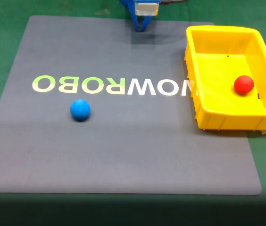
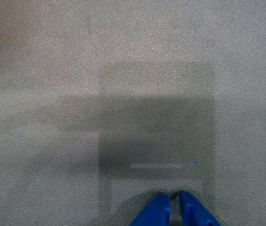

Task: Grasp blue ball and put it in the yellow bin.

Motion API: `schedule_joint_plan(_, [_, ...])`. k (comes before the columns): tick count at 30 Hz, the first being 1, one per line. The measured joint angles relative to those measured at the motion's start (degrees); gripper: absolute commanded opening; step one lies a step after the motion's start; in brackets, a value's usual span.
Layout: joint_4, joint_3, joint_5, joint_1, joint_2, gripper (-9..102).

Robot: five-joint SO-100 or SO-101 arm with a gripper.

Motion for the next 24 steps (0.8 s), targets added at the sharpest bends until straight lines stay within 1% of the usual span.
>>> schedule_joint_plan(12, [0.62, 0.0, -0.88, 0.0, 0.0, 0])
schedule_joint_plan(16, [0.62, 0.0, -0.88, 0.0, 0.0, 2])
schedule_joint_plan(17, [0.62, 0.0, -1.23, 0.0, 0.0, 5])
schedule_joint_plan(18, [0.62, 0.0, -1.58, 0.0, 0.0, 10])
schedule_joint_plan(20, [0.26, 0.0, -2.2, 0.09, 0.0, 26])
schedule_joint_plan(21, [0.0, 0.0, -2.81, 0.35, 0.0, 29])
schedule_joint_plan(24, [-1.32, -0.26, -5.45, 2.02, 0.0, 33])
